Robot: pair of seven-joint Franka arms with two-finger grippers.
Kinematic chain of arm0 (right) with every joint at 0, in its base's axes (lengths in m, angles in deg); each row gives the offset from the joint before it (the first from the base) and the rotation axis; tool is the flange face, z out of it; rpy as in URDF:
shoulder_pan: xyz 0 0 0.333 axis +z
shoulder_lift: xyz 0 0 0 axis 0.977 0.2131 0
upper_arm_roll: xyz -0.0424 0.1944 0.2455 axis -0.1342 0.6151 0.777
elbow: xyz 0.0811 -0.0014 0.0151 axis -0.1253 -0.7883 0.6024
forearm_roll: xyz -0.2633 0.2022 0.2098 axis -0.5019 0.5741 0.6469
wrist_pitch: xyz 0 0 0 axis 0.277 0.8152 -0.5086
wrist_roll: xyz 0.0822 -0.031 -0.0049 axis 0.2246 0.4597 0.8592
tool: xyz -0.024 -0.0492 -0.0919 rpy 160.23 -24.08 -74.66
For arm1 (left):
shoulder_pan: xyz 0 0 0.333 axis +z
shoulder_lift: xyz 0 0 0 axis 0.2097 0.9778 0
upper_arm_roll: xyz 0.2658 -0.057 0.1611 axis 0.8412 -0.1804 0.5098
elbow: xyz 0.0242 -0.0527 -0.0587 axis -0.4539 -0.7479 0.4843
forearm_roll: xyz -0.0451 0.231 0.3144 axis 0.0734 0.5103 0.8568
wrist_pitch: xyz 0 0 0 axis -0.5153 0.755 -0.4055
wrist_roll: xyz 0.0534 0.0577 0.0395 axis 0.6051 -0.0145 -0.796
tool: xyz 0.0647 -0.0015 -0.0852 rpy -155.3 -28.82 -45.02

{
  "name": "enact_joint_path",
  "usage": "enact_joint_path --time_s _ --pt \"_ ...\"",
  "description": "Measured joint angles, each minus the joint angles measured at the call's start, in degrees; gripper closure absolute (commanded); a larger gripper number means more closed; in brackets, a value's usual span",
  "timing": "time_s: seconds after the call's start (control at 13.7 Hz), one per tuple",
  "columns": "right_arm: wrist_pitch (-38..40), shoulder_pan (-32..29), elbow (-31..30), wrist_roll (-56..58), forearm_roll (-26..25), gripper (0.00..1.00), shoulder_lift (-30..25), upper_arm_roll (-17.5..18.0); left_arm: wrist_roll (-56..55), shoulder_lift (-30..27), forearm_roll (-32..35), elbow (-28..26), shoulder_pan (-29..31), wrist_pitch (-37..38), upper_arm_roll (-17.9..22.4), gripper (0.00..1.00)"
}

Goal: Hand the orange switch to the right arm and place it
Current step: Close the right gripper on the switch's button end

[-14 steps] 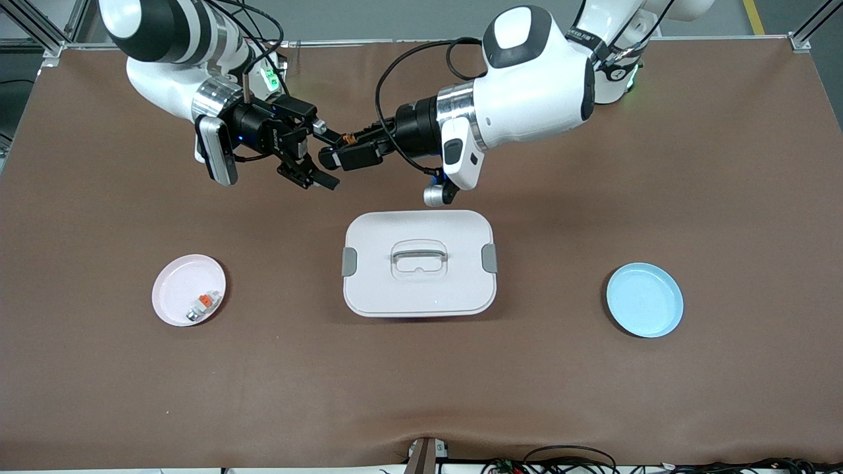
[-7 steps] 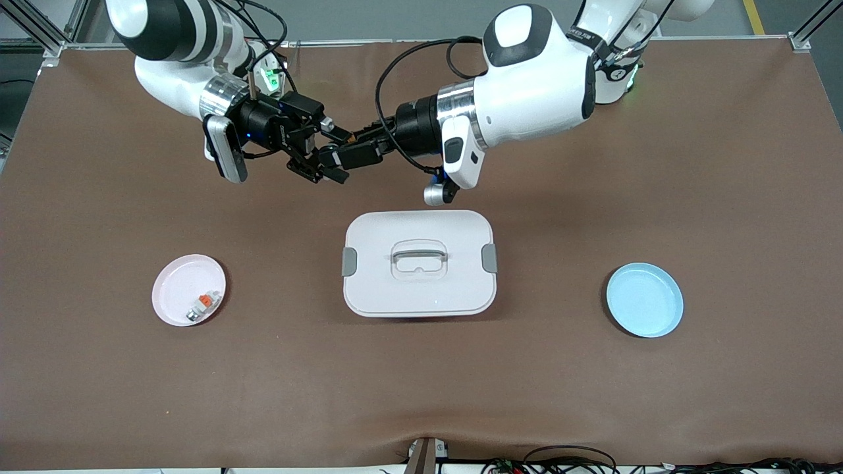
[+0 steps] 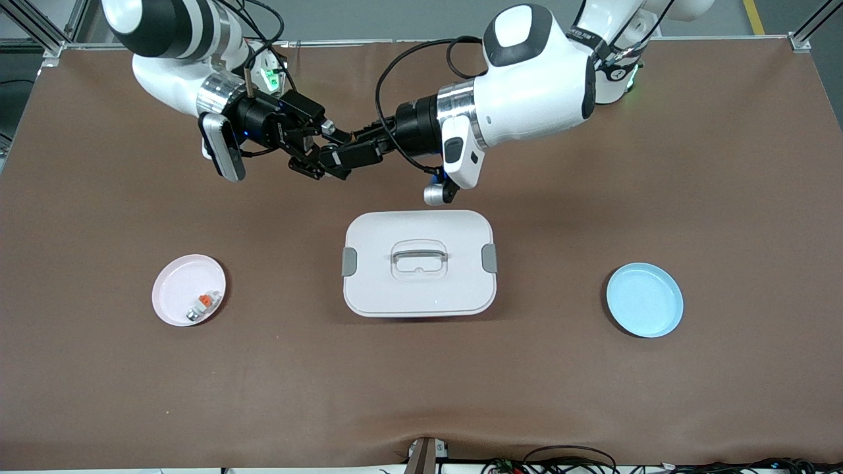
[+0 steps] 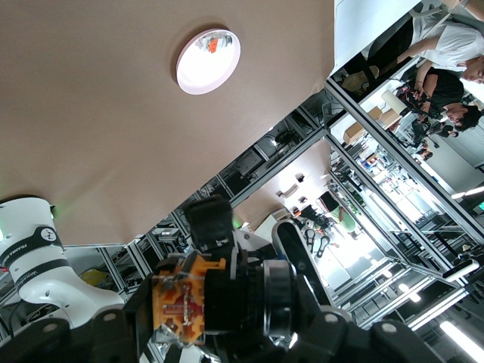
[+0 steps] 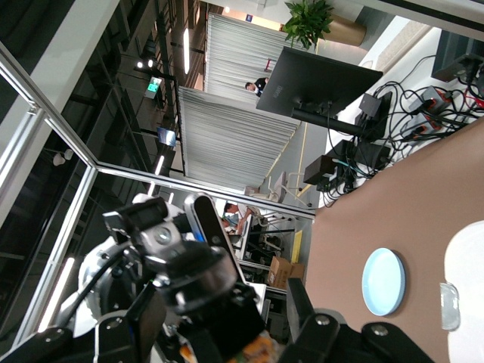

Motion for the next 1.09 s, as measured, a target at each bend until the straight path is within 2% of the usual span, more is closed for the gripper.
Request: enact_joint_path --time_s 0.07,0.29,0.36,0.44,0.58,0.66,1.09 --pt "0.00 0.00 0.23 -0.01 0.04 0.55 -0.09 -0.04 0.00 0.00 0.00 0.00 0.00 0.00 0.00 0.93" --pt "-0.06 0.01 0.34 0.88 0.00 0.56 -0.11 -0.03 -1.67 -0.09 -0.01 0.18 0.01 0.18 0.01 0.93" --pt "-0.06 0.01 0.34 0.88 0.00 0.62 -0.11 -0.03 -1.67 -0.09 -0.01 0.18 0.01 0.18 0.01 0.93" --pt "-0.06 0.01 0.34 0.89 0.00 0.77 -0.11 -0.03 -1.67 -0.09 -0.01 0.18 0.01 0.18 0.01 0.93" --pt "-0.03 0.05 0.33 2.19 0.00 0.85 -0.10 0.02 -2.24 -0.09 -0.01 0.18 0.00 0.24 -0.05 0.92" --pt "-0.03 0.05 0.33 2.28 0.00 1.00 -0.10 0.02 -2.24 -0.09 -0.01 0.18 0.00 0.24 -0.05 0.89" --pt "-0.02 0.06 0.34 2.32 0.00 1.00 -0.07 0.02 -2.24 -0.09 -0.01 0.17 0.00 0.24 -0.05 0.86"
